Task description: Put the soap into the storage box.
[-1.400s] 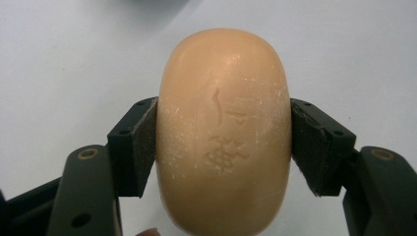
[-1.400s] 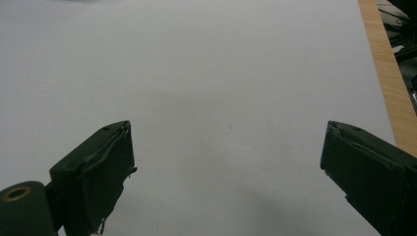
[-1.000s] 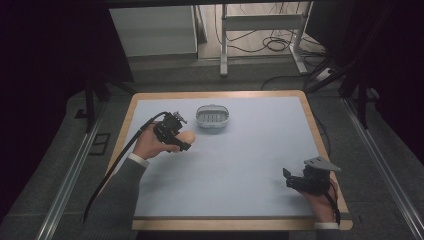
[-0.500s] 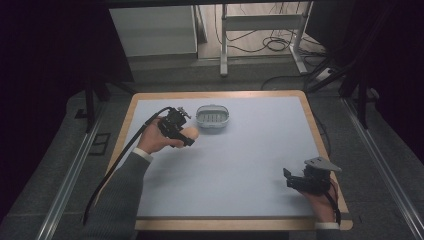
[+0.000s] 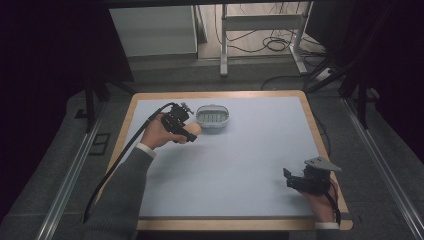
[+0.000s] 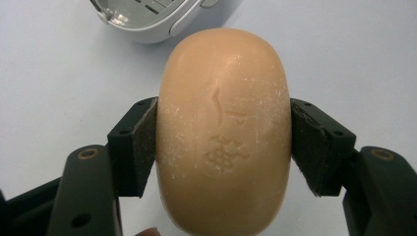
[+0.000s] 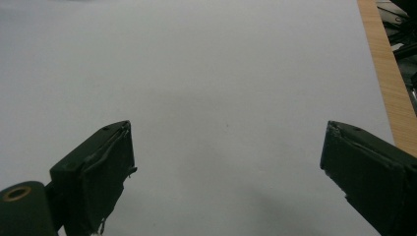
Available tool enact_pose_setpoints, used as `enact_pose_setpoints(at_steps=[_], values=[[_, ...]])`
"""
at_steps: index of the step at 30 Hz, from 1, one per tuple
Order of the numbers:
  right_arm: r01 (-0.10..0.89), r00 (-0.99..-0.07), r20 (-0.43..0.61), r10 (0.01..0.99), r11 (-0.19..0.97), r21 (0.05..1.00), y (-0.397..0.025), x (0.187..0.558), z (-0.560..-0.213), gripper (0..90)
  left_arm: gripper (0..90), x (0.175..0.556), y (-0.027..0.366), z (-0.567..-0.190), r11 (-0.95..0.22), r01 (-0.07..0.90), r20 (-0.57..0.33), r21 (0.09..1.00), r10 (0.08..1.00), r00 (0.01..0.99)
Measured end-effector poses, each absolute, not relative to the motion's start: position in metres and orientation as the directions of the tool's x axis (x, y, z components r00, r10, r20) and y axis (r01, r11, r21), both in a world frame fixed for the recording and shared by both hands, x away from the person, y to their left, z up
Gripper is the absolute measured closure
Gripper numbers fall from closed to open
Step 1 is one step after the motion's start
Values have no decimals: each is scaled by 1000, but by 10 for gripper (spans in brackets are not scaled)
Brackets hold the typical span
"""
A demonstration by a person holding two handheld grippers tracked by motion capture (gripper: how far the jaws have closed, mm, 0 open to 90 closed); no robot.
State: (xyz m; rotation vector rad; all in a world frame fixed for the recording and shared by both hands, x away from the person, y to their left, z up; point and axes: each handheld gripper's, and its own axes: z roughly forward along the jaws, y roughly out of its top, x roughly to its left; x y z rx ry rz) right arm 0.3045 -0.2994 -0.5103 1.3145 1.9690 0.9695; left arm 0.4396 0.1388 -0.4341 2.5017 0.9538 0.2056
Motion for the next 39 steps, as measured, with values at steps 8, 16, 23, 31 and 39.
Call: enact_pose_setpoints(at_steps=[8,16,23,31,39], values=[[517,-348,-65,935,249,819,-300,304,-510,60,326,446,133,-431,-664,589,-14,461,658,753],[518,-346,-64,936,248,819,-300,305,-510,60,326,452,126,-429,-676,580,-9,454,648,762],[517,-350,-67,934,252,818,-300,304,-510,59,326,459,122,-427,-672,579,-10,462,648,761],[518,-346,-67,936,249,818,-301,305,-511,60,326,472,118,-433,-677,585,-14,447,649,761],[518,-344,-67,937,249,818,-302,304,-511,60,327,486,114,-438,-682,591,-15,431,649,760]])
